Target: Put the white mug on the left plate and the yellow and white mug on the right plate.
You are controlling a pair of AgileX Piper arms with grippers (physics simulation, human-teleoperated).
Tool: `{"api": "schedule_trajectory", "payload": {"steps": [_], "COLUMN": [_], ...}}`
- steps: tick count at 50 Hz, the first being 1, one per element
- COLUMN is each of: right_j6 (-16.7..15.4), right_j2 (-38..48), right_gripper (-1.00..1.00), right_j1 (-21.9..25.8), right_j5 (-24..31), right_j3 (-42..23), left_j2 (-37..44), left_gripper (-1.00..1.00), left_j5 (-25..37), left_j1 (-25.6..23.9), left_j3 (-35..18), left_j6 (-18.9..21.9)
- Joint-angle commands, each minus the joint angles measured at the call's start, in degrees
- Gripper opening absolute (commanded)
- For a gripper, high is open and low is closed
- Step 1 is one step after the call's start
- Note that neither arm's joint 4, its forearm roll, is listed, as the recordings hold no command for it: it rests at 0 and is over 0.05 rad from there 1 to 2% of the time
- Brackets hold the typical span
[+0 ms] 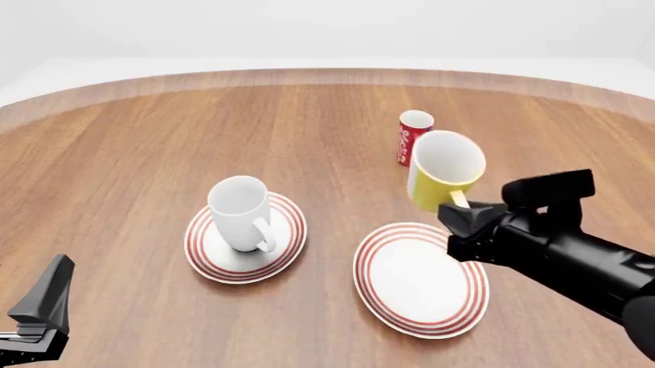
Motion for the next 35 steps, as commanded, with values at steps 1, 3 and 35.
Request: {"api": "schedule_trajectory", "payload": {"steps": [1, 3, 35], "right_j6": [0.70, 0.72, 2.52], "right_j2": [-3.42, -3.35, -7.00], "right_gripper": [-1.00, -1.00, -1.00], "right_j1": [1.46, 1.72, 3.68], "right_j5": [1.82, 1.59, 1.78], "right_j3": [2.11, 2.66, 8.34], "left_j2": [0.00, 0.00, 0.00], "left_gripper": [1.00, 1.00, 1.00], "left_j5": [0.00, 0.00, 0.00], "left_j1": [0.00, 0.00, 0.00], "left_j3": [0.00, 0.00, 0.00], "left_j6": [0.00, 0.00, 0.00]}}
